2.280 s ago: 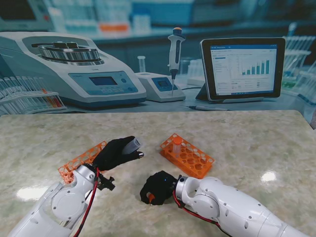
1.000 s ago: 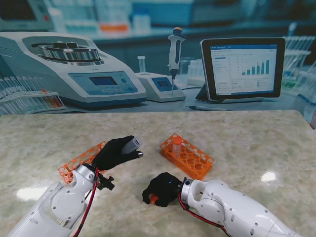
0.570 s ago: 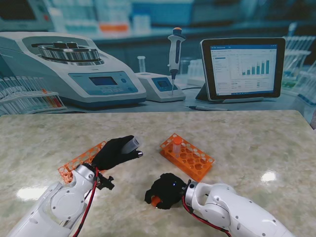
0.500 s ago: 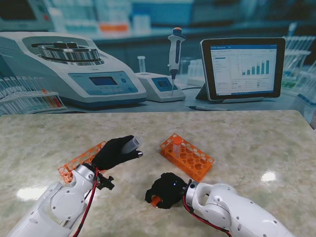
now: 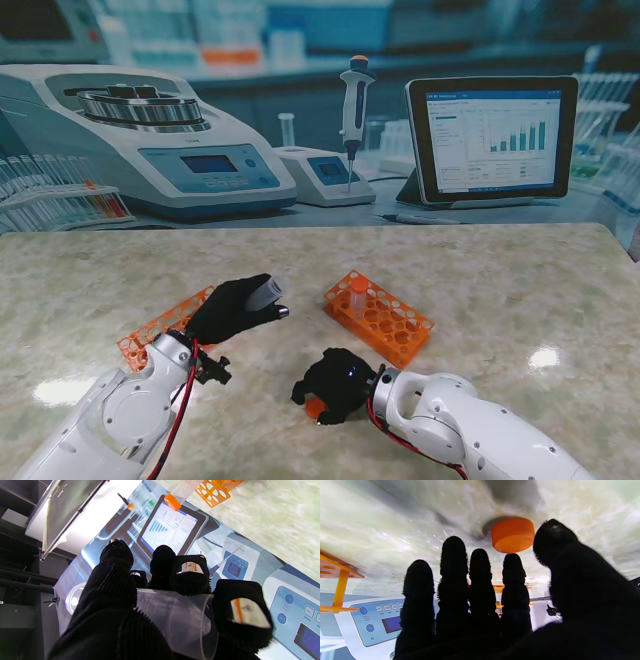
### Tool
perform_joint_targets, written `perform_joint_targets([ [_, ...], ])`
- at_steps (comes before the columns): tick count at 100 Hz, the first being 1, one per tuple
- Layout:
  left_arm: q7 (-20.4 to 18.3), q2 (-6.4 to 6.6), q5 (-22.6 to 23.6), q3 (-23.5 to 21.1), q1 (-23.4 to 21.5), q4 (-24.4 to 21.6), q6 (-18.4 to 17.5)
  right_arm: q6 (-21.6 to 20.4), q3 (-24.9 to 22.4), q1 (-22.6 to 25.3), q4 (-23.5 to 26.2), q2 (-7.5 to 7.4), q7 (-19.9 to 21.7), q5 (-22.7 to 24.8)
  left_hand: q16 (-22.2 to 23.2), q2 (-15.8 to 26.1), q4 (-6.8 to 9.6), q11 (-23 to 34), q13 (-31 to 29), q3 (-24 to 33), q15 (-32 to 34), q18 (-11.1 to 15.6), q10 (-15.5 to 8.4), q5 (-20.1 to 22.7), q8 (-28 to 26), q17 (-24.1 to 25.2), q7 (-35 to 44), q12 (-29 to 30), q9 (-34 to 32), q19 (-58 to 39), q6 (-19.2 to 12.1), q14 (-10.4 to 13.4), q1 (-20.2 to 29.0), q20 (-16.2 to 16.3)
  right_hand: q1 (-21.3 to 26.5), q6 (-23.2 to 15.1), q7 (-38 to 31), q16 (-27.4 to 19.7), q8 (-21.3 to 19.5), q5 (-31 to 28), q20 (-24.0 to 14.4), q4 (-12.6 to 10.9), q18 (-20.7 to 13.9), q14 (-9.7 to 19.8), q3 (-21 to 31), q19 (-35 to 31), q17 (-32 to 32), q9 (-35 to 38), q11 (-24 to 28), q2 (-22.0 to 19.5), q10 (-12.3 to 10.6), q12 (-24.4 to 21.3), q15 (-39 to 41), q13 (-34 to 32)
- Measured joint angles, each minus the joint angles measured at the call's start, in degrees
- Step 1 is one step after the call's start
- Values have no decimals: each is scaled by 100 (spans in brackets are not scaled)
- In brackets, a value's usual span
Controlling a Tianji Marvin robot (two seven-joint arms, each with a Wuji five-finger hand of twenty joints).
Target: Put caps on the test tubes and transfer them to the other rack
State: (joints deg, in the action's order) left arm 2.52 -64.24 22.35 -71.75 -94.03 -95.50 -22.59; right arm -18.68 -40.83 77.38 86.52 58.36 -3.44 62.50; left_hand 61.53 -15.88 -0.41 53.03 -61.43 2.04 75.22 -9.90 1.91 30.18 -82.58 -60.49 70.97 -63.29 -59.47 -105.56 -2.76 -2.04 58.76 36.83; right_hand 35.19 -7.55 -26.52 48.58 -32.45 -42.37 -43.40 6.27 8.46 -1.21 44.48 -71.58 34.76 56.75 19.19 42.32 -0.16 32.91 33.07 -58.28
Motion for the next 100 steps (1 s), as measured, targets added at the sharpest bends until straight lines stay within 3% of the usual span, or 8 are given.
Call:
perform_joint_targets([
  [14,0,0,0,2,1,0,1,62,159,-130,-111,0,9,-18,0,0,0,0,0,0,0,0,0,0,0,0,0,0,0,0,0,0,0,0,-6,21,-132,-1,-311,-44,61,0,-75,57,-5,85,96,-95,390,135,0,483,-40,0],
  [34,0,0,-3,5,3,0,3,93,382,-335,-297,25,-165,-97,0,0,0,0,0,0,0,0,0,0,0,0,0,0,0,0,0,0,0,0,-10,23,-208,53,-594,-137,141,0,-151,71,4,219,306,4,684,262,-40,724,-34,-5],
  [50,0,0,-5,7,6,3,3,92,458,-415,-385,56,-224,-160,-1,0,0,0,0,0,0,0,-1,0,0,0,0,0,0,0,0,0,0,0,81,21,-362,130,-796,-310,152,0,-207,121,120,233,558,188,681,262,-55,834,17,-197],
  [58,-1,-1,-6,8,7,4,3,88,476,-434,-417,67,-232,-189,-1,0,0,0,0,0,0,0,-1,0,0,0,0,0,0,0,0,0,0,0,237,-33,-433,192,-891,-347,224,35,-209,129,178,288,703,274,726,350,-48,1111,115,-347],
  [63,-2,-1,-7,8,7,4,3,80,478,-439,-427,70,-234,-205,-3,0,0,0,0,0,0,0,0,0,0,0,0,0,0,0,0,0,0,0,321,-39,-495,195,-891,-385,284,246,-210,137,201,288,815,411,664,373,-34,1229,104,-425],
  [84,-3,-1,-8,8,8,5,6,34,466,-432,-440,73,-235,-233,-4,0,0,0,0,0,0,0,-1,0,0,0,0,0,0,0,0,0,0,0,416,-136,-849,274,-684,-385,293,460,-214,146,385,289,1126,801,569,548,-25,1437,114,-694],
  [100,-3,-1,-7,12,10,6,8,8,524,-477,-498,88,-281,-337,-35,0,0,0,0,0,0,0,-1,0,0,0,0,1,0,0,0,0,0,0,456,-278,-1348,495,-118,-385,293,633,-216,150,634,290,1272,900,492,758,2,1444,118,-866],
])
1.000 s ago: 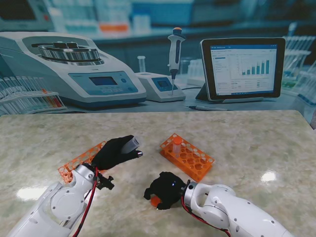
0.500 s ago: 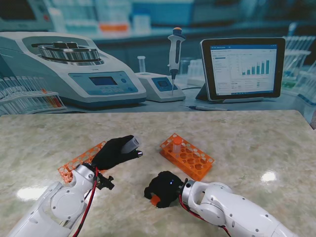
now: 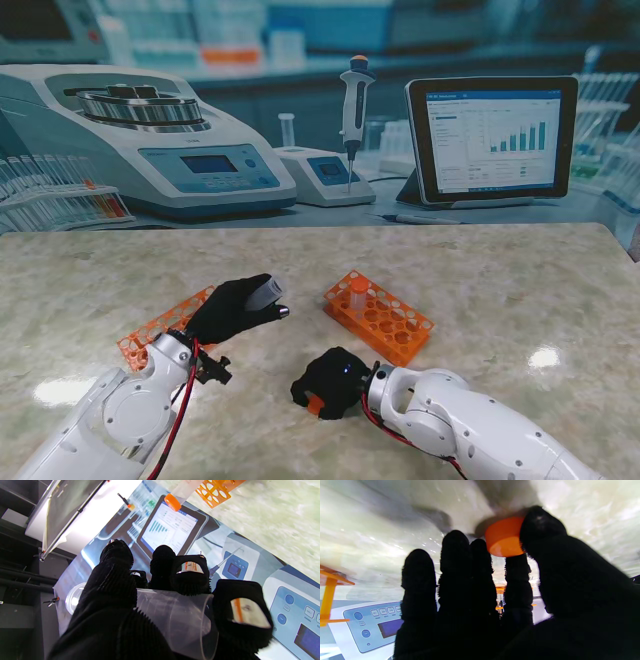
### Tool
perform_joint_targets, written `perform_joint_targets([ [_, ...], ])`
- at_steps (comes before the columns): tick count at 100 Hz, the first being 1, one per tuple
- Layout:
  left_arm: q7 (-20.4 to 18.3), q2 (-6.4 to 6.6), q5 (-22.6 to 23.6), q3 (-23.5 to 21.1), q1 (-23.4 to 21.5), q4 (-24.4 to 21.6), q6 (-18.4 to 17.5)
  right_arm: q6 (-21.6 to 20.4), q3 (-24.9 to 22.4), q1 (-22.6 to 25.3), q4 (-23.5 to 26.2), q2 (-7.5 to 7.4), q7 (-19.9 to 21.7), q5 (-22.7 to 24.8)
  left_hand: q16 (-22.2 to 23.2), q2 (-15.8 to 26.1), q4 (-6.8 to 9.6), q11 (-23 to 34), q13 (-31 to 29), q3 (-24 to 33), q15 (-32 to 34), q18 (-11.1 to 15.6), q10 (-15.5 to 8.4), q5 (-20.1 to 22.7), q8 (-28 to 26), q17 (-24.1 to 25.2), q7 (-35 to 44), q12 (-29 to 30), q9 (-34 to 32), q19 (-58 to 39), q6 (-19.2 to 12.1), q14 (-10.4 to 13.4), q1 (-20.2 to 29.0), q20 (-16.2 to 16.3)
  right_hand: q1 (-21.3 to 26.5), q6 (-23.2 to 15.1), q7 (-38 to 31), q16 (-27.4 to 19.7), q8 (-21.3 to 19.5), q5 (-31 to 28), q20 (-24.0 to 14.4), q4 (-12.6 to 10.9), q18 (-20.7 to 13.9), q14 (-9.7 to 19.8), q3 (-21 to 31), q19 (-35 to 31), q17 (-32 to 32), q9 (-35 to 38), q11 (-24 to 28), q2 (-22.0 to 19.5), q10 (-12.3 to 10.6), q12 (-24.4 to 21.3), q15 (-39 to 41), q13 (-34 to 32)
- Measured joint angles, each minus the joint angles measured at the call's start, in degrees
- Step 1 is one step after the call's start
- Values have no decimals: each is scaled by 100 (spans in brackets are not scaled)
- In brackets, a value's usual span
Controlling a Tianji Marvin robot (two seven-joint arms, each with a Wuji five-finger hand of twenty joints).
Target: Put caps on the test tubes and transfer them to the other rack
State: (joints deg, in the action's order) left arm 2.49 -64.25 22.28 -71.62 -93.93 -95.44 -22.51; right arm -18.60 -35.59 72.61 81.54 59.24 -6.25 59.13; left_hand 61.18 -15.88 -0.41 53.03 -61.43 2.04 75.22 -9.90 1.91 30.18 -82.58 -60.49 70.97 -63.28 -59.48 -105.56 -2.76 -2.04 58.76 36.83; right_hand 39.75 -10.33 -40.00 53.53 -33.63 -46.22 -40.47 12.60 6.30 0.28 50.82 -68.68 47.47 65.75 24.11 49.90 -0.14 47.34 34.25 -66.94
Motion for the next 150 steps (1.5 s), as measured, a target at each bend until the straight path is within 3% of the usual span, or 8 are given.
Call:
perform_joint_targets([
  [13,3,0,3,0,2,3,0,-25,56,-58,-57,14,-7,-112,-3,0,0,0,0,0,0,0,0,0,0,0,0,1,0,0,0,0,0,0,1,-94,-169,51,85,0,0,87,0,0,109,2,58,51,-4,83,29,64,21,-1],
  [54,6,-1,1,2,4,8,-1,-50,292,-264,-170,59,99,-402,-15,0,0,0,-1,0,0,0,-1,0,0,0,0,1,0,0,0,0,0,0,12,-125,-128,44,145,-271,1,159,16,-275,522,5,139,130,368,119,443,220,378,-131],
  [72,6,-1,1,-3,3,8,-3,-50,299,-281,-182,79,155,-470,-15,0,0,0,-1,0,0,0,-1,0,0,0,0,1,0,0,0,0,0,0,30,-137,175,-5,-293,-407,1,205,66,-330,534,5,180,183,390,119,497,224,419,-190],
  [150,20,-3,7,-17,1,14,-14,-132,-12,-22,-6,88,369,-543,-21,0,0,0,-1,0,0,0,-1,0,0,0,1,3,0,0,0,0,0,0,174,-149,490,-6,-504,-630,1,207,104,-366,775,-1,199,188,8,21,742,-8,421,-243],
])
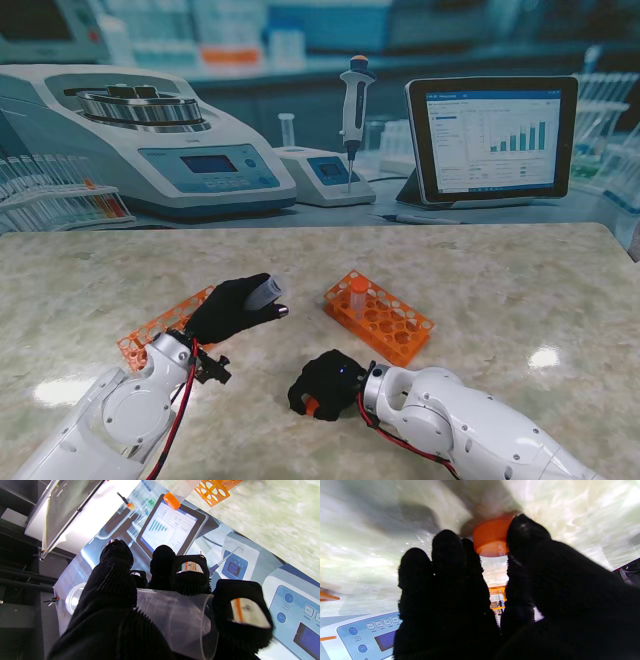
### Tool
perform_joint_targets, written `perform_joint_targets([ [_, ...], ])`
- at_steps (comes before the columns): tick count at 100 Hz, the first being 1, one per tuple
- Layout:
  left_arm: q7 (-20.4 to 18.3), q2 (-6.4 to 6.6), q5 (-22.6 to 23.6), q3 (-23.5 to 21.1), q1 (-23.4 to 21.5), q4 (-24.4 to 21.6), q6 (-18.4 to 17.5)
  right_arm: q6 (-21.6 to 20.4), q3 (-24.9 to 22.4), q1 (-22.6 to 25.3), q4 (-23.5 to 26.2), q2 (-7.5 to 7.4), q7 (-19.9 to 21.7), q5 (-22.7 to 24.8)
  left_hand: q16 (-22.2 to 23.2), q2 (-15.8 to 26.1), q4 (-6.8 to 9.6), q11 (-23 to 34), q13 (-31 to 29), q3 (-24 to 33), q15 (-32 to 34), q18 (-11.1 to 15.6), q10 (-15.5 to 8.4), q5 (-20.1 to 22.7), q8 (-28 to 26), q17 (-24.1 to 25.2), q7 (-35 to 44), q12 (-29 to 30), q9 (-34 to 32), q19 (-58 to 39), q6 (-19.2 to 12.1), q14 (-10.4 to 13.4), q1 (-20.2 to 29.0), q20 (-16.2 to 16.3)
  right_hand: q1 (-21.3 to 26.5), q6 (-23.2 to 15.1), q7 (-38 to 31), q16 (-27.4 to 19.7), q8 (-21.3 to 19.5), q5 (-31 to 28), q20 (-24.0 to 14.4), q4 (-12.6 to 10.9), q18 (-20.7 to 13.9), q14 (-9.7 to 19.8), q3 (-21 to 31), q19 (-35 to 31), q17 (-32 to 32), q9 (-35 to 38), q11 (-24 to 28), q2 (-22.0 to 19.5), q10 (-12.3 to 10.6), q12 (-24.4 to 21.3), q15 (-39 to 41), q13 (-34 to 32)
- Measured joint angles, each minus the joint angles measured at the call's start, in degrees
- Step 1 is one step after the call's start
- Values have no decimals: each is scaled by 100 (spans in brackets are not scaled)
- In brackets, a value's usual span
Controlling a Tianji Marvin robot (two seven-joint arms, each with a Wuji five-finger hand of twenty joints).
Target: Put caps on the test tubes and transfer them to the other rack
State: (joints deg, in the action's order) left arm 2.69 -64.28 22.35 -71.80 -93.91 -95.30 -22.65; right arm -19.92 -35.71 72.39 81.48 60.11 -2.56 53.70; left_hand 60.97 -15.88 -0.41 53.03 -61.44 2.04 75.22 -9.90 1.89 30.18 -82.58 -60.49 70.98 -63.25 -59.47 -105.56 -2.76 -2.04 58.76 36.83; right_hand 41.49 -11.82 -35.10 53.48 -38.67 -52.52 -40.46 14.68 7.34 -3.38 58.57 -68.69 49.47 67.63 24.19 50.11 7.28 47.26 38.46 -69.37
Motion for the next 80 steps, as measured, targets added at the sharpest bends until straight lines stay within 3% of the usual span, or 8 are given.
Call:
perform_joint_targets([
  [80,22,-3,12,-11,0,4,-1,-57,-214,223,55,-17,-447,415,-1,0,0,0,-1,0,0,0,0,0,0,0,1,0,0,0,0,0,0,0,118,-76,16,-1,-229,-6,67,1,2,12,8,0,-82,-7,-250,-50,38,-145,-6,-1],
])
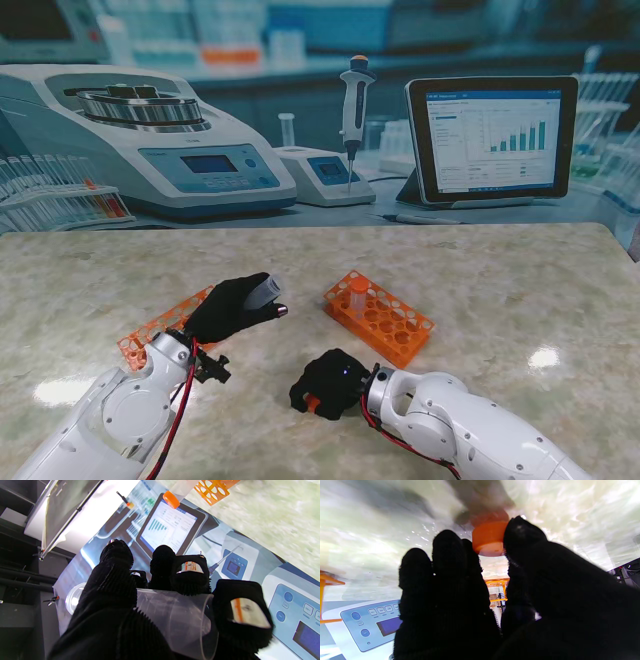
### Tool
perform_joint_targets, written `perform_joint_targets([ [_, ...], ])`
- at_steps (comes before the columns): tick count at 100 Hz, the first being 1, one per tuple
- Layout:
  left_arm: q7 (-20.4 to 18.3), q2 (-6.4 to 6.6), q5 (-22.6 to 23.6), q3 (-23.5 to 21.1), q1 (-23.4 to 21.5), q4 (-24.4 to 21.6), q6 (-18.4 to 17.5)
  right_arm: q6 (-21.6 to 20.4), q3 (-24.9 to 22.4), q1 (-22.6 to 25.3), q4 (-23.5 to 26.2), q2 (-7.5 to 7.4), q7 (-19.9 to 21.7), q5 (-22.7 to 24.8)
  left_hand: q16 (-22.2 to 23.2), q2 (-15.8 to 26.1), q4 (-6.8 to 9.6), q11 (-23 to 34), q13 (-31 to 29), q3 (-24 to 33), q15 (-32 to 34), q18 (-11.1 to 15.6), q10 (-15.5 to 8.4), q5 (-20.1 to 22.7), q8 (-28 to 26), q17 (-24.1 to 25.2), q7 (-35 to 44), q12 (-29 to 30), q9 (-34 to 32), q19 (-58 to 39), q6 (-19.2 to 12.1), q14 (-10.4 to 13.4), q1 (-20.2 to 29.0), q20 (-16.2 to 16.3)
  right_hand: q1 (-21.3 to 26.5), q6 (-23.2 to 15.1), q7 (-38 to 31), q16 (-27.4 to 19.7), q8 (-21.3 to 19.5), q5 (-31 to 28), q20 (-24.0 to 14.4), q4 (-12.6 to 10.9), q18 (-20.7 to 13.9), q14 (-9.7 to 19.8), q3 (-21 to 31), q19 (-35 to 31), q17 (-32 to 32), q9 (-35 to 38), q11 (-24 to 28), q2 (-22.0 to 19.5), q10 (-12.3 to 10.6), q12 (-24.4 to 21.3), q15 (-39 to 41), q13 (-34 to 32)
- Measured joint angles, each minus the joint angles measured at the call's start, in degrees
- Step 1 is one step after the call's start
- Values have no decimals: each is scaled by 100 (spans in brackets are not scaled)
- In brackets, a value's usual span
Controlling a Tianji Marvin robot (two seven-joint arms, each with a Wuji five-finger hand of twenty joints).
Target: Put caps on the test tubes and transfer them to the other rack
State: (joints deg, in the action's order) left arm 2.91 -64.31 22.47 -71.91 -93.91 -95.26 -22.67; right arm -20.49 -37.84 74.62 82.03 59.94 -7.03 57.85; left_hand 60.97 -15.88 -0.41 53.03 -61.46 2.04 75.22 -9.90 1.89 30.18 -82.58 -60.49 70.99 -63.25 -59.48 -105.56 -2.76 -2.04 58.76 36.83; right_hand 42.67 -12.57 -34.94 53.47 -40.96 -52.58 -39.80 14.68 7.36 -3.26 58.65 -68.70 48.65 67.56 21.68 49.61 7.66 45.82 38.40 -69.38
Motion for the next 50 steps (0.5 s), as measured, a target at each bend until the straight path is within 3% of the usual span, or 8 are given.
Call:
perform_joint_targets([
  [43,7,0,59,-14,-5,0,1,83,-45,21,23,0,-202,133,-1,0,0,0,0,0,0,0,0,0,0,0,0,0,0,0,0,0,0,0,8,-10,0,0,-74,-2,304,0,0,0,0,-1,-61,-1,-2,0,4,-2,-1,2],
  [50,7,0,60,-14,-5,0,1,101,-44,20,15,3,-273,150,-1,0,0,0,0,0,0,0,0,0,0,0,0,0,0,0,0,0,0,0,13,-13,0,0,-98,-3,602,0,0,0,0,-12,-94,-1,-2,3,4,-3,-1,2],
])
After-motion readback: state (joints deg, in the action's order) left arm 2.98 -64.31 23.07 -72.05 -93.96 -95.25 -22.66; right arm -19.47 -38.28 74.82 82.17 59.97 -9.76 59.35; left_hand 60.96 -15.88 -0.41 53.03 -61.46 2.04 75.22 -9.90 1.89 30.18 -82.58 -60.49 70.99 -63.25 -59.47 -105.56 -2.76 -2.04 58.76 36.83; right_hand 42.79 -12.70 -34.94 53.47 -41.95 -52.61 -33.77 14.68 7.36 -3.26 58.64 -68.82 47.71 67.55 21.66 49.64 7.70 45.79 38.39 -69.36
